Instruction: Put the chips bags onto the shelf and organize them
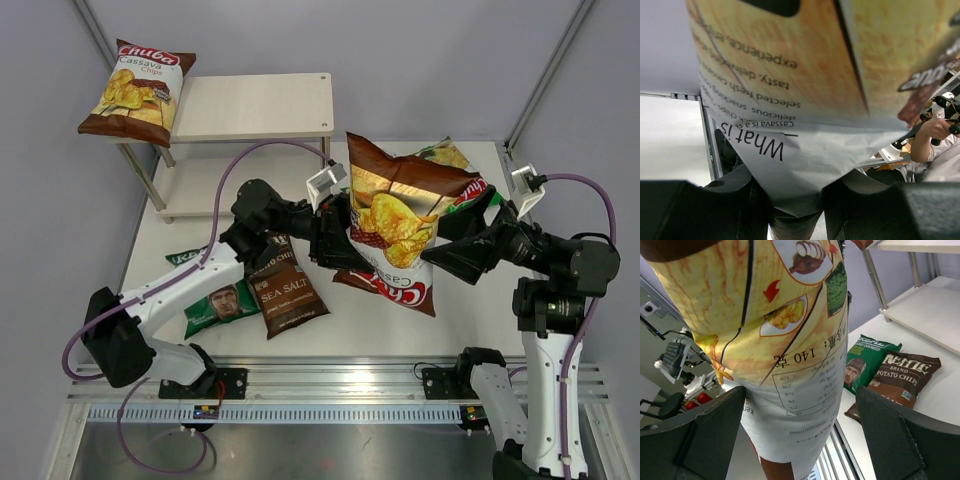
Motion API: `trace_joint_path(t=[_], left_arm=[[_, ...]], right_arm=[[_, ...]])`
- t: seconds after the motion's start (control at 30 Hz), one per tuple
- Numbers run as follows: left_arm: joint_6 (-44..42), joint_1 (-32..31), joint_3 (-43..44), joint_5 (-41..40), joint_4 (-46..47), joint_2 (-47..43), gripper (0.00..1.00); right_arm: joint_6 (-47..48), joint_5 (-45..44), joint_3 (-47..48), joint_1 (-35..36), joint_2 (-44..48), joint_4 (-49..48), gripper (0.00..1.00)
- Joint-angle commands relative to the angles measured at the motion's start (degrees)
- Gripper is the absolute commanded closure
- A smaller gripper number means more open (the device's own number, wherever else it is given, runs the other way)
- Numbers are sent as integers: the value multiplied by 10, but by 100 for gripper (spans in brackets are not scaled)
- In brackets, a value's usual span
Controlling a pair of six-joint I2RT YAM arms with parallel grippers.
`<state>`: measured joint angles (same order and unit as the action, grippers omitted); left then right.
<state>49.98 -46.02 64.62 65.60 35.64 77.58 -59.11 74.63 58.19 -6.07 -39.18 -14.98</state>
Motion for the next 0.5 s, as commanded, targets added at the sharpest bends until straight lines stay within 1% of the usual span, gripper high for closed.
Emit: trace_joint_path(t=[0.0, 0.03, 0.17, 0.23, 0.37, 0.4, 0.43, 0.47], left_arm=[[29, 0, 44, -10, 19, 25, 89], [42, 5, 51, -11, 15, 30, 89], [90, 18, 44, -12, 62, 52, 89], [91, 22, 46, -14, 51, 60, 90], [93, 26, 46, -17, 30, 70, 91], [84, 26, 54, -18, 11, 73, 91], [60, 26, 60, -21, -10, 72, 91], [48, 26, 65, -23, -50, 73, 91]], right_arm=[[-86, 9, -11, 14, -24, -118, 0], [-113, 11, -12, 19, -27, -149, 1], [-123, 13, -4, 19, -33, -153, 0], [-123, 10, -2, 20, -34, -151, 0], [-105, -11, 4, 19, -50, -119, 1], [-82, -18, 5, 19, -52, -110, 1], [-57, -28, 11, 19, -53, -60, 1], [-28, -47, 17, 19, -57, -25, 0]])
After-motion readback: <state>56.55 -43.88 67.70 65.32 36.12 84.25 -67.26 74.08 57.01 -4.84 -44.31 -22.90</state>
